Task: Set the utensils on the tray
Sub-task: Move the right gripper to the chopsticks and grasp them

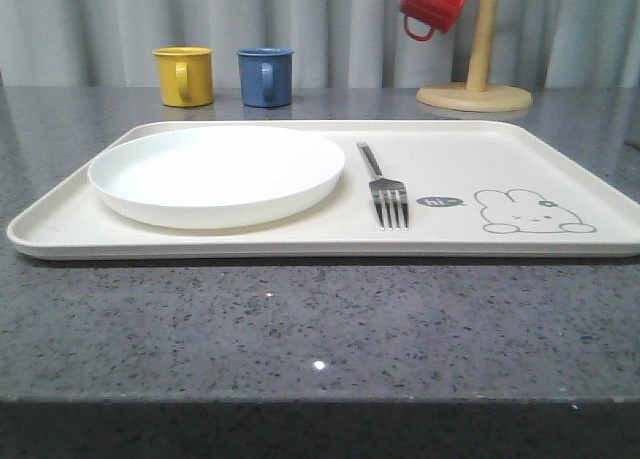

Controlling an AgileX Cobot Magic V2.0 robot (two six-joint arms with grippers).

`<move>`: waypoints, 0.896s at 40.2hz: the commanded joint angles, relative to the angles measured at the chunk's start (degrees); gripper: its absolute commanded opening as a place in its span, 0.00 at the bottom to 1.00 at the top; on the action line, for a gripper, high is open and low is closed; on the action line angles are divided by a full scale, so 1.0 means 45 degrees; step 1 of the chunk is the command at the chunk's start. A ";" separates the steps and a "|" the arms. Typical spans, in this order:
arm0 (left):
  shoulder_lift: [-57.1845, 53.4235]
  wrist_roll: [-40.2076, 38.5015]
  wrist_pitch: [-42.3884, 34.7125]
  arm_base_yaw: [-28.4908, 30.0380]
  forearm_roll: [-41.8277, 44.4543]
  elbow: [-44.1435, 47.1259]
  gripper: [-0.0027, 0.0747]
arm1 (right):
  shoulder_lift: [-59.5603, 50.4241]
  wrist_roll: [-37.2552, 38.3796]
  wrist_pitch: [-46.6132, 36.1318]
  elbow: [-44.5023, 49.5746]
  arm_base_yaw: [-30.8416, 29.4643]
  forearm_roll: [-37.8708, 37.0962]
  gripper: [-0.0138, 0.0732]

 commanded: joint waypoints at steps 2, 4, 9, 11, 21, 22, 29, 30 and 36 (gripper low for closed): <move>0.0168 -0.0089 -0.0956 -0.0117 -0.0080 -0.0346 0.01 | -0.0252 -0.0261 -0.0630 -0.0235 0.0041 0.0000 0.58; 0.0168 -0.0089 -0.0956 -0.0117 -0.0080 -0.0346 0.01 | -0.0104 -0.0271 -0.0690 -0.0247 0.0041 0.0000 0.58; 0.0168 -0.0089 -0.0956 -0.0117 -0.0080 -0.0346 0.01 | 0.0456 -0.0286 -0.0896 -0.0247 0.0041 0.0000 0.58; 0.0168 -0.0089 -0.0956 -0.0117 -0.0080 -0.0346 0.01 | 0.0721 -0.0286 -0.0961 -0.0247 0.0041 0.0000 0.58; 0.0168 -0.0089 -0.0956 -0.0117 -0.0080 -0.0346 0.01 | 0.1600 -0.0286 -0.1001 -0.0247 0.0041 0.0000 0.50; 0.0168 -0.0089 -0.0956 -0.0117 -0.0080 -0.0346 0.01 | 0.1626 -0.0286 -0.1001 -0.0247 0.0041 0.0000 0.49; 0.0168 -0.0089 -0.0956 -0.0117 -0.0080 -0.0346 0.01 | 0.1625 -0.0286 -0.0866 -0.0247 0.0041 0.0000 0.37; 0.0168 -0.0089 -0.0956 -0.0117 -0.0080 -0.0346 0.01 | 0.1610 -0.0286 -0.0851 -0.0262 0.0041 0.0000 0.34; 0.0168 -0.0089 -0.0956 -0.0117 -0.0080 -0.0346 0.01 | 0.1321 -0.0274 -0.0840 -0.0299 0.0041 0.0000 0.27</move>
